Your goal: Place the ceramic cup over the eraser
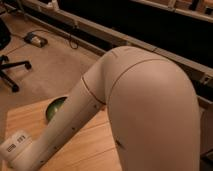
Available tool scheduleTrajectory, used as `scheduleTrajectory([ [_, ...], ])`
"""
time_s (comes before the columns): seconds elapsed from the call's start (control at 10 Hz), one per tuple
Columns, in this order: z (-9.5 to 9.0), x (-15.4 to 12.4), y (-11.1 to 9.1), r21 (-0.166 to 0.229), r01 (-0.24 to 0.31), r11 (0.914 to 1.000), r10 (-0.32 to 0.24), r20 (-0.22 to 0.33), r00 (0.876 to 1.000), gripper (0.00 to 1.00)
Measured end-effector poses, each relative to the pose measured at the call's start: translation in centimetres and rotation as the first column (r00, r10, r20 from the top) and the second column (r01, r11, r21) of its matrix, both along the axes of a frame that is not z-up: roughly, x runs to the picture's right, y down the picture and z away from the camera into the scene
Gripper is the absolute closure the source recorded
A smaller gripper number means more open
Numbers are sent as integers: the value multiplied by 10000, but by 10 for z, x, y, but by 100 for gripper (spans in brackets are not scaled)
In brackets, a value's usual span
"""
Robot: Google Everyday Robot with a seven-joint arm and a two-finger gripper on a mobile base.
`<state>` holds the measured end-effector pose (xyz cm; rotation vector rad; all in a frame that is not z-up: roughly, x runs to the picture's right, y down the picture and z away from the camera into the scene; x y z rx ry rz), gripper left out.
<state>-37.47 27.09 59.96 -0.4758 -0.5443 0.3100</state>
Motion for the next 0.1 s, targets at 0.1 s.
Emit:
scheduleTrajectory([
  [0.1, 0, 0, -1, 40, -17, 10000, 17, 4, 10000, 22],
])
